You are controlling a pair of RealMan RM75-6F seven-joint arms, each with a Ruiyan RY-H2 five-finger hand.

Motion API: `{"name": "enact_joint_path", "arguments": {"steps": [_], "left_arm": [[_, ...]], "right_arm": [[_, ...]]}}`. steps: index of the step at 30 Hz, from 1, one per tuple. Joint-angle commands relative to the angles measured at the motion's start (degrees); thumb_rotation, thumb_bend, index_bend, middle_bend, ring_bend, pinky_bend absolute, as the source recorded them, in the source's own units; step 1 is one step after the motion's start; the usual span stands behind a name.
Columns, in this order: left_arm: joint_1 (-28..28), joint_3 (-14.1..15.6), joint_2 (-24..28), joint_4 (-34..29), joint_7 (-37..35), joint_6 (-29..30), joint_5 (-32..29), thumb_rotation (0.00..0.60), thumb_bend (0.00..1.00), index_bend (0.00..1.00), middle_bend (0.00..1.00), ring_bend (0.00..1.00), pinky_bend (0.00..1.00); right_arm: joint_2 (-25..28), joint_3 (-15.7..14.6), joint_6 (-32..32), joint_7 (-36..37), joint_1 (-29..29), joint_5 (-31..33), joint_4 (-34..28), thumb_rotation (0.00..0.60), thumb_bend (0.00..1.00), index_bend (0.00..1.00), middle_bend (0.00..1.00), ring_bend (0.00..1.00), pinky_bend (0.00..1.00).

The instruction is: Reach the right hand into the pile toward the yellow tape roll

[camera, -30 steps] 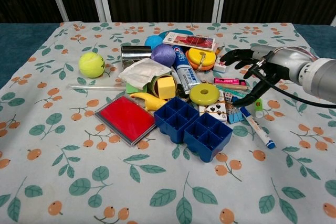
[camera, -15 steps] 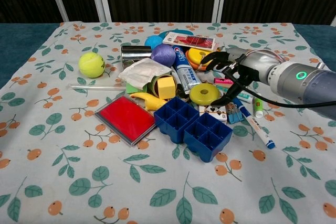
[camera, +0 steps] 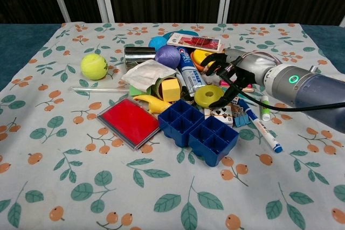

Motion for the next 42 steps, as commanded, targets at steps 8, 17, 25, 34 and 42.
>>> {"name": "enact_joint_path", "arguments": {"steps": [8, 17, 25, 34, 42], "left_arm": [[0.0, 0.0, 0.0, -0.1, 0.0, 0.0, -0.1, 0.600, 0.52, 0.07, 0.00, 0.00, 0.04], [-0.1, -0.1, 0.1, -0.1, -0.1, -0.1, -0.3, 0.600, 0.51, 0.07, 0.00, 0.00, 0.04], [-0.1, 0.0, 0.2, -0.2, -0.1, -0.1, -0.3, 0.600, 0.51, 0.07, 0.00, 0.00, 0.04], [0.0, 0.0, 0.2, -0.3, 0.0, -0.1, -0.4, 0.600, 0.52, 0.08, 0.00, 0.00, 0.04], [0.0, 0.1, 0.2, -0.4, 0.2, -0.1, -0.3, 0.600, 0.51, 0.08, 0.00, 0.00, 0.04]], "right_arm": [[-0.4, 0.1, -0.5, 0.5, 0.3, 0.2, 0.4, 0.600, 0.12, 0.19, 0.27, 0.27, 0.21], [-1.3, 0.9, 0.9, 2.8, -0.1, -0.8, 1.1, 0.600, 0.22, 0.22, 0.40, 0.38, 0.21], [-0.8, 1.6, 1.1, 5.8, -1.0, -1.2, 0.5, 0.600, 0.25, 0.23, 0.40, 0.40, 0.22], [2.3, 1.9, 2.7, 6.6, -2.3, -2.8, -3.3, 0.600, 0.25, 0.23, 0.40, 0.40, 0.22], [8.8, 3.7, 5.6, 7.3, -4.0, -4.7, -10.9, 0.600, 0.25, 0.23, 0.40, 0.40, 0.22]]}}
